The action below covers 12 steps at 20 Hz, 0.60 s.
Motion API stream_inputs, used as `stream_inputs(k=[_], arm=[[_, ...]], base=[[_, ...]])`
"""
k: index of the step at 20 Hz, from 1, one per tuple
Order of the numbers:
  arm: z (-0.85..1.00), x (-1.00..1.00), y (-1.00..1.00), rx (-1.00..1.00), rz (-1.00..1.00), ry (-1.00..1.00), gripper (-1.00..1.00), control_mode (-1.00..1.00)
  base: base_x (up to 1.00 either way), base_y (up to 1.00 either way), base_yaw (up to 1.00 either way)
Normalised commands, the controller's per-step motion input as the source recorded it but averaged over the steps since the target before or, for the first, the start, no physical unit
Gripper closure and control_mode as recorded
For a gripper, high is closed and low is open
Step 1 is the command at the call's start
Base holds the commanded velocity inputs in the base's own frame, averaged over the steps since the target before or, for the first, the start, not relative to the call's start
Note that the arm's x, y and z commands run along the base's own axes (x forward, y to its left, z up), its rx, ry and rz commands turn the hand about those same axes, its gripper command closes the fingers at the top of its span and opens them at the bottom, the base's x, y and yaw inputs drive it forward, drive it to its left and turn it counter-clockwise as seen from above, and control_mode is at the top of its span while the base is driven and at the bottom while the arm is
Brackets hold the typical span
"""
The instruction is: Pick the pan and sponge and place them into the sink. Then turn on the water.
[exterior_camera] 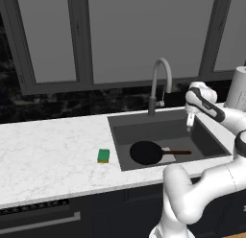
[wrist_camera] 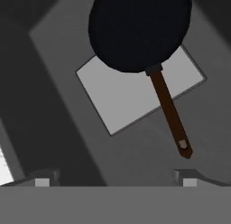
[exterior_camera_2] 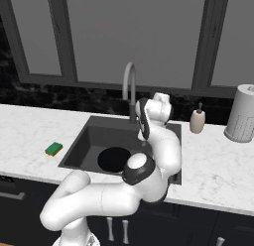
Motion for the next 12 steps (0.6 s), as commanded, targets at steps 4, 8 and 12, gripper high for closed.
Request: stream_inputs(k=[4,8,12], arm=[[0.4,-0.41,0.03,0.0,-0.02,0.0,-1.0,-1.0],[0.24,-0.41,0.17,0.0,-0.05,-0.01,-1.0,-1.0],[0.59,-0.43,0.19,0.0,-0.1,0.02,-1.0,-1.0]], base=[[0.0,0.0,0.0],[0.0,0.0,0.0],[0.0,0.0,0.0]])
